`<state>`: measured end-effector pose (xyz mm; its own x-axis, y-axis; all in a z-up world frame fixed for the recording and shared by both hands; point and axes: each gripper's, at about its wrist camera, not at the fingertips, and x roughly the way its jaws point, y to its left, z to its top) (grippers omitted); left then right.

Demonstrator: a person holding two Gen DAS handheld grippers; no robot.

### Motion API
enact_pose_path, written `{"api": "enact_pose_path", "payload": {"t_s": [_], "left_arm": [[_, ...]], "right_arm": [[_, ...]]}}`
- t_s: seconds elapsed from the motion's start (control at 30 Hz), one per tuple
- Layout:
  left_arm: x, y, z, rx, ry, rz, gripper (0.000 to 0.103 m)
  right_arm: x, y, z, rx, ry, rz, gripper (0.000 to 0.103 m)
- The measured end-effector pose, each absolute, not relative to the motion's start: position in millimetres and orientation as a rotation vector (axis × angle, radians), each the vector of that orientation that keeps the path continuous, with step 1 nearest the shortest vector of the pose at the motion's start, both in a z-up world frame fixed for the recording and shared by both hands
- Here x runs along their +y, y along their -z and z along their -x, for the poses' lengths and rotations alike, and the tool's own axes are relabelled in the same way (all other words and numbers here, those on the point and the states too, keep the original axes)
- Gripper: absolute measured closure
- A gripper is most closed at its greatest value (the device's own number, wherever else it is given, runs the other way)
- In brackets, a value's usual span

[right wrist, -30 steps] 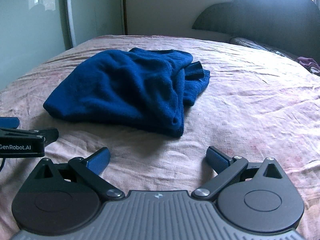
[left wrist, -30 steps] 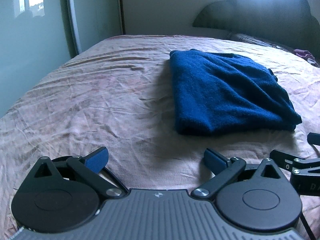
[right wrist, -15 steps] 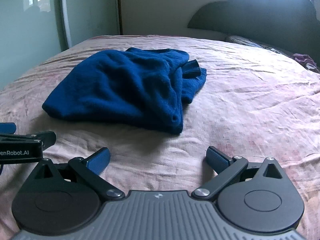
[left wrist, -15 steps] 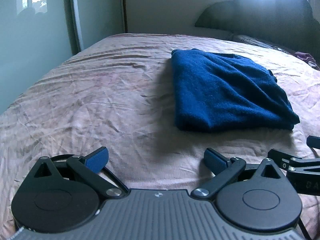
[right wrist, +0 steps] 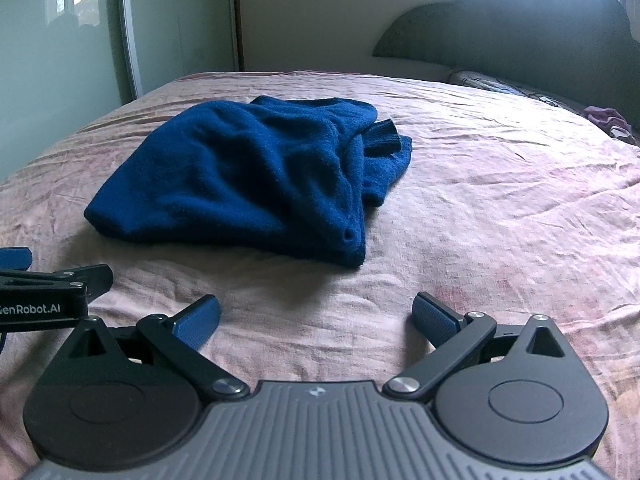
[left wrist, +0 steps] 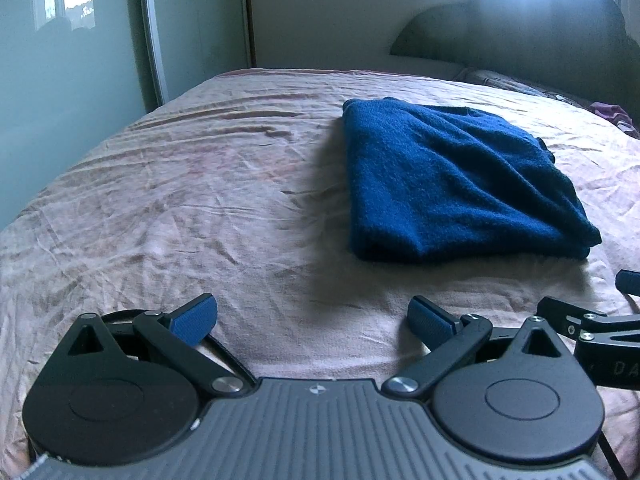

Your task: Fold small clothes

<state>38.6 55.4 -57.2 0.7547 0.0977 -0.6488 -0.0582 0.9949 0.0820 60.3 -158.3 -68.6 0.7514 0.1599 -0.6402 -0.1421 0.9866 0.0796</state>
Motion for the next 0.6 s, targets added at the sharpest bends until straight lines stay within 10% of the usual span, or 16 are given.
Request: {"api": "enact_pose_path", "payload": {"t_s": [0.6], "left_arm": [[55.3, 56.0, -34.1, 0.690, -0.091, -0.064, 0.000]], "right_arm": [[-158.1, 68.5, -60.0, 0.701, -0.164, -0.024, 0.000]]}}
